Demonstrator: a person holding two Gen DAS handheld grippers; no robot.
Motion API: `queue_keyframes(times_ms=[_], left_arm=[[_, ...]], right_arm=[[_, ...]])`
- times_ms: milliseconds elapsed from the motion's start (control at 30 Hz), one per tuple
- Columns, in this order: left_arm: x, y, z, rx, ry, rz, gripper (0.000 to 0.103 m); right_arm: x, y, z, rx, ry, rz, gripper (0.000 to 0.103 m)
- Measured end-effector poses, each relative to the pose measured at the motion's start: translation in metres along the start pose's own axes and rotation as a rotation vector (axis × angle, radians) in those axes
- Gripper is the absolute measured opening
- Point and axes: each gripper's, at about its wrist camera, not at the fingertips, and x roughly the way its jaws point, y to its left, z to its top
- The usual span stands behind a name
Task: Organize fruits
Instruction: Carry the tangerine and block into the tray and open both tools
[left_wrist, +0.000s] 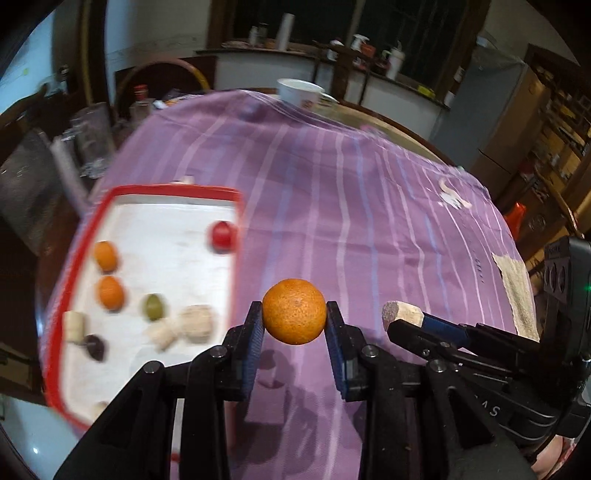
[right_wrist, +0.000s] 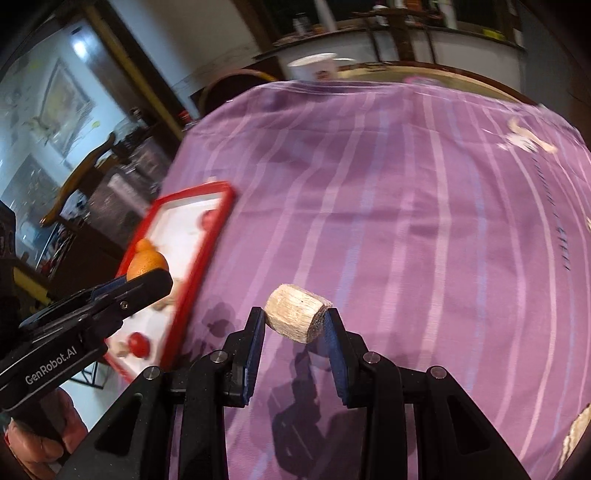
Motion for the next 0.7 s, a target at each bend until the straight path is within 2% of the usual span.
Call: queue_keyframes(times_ms=[267, 533, 700], left_arm=[[-0.036, 0.079, -0.008, -0.085, -0.036, 0.057, 0.032], [-0.051, 0.126, -0.022, -0.091, -0.041, 0.112, 0.032], [-0.044, 0.149, -0.031, -0.132, -0.009, 0.095, 0.032]], right_arm=[[0.019, 0.094, -0.003, -0.122, 0.007, 0.072, 0.036], [0.048, 0.143, -0.021, -0.140, 0.035, 0.120, 0.036], [0.062, 0.157, -0.031, -0.139, 0.075, 0.117, 0.036]])
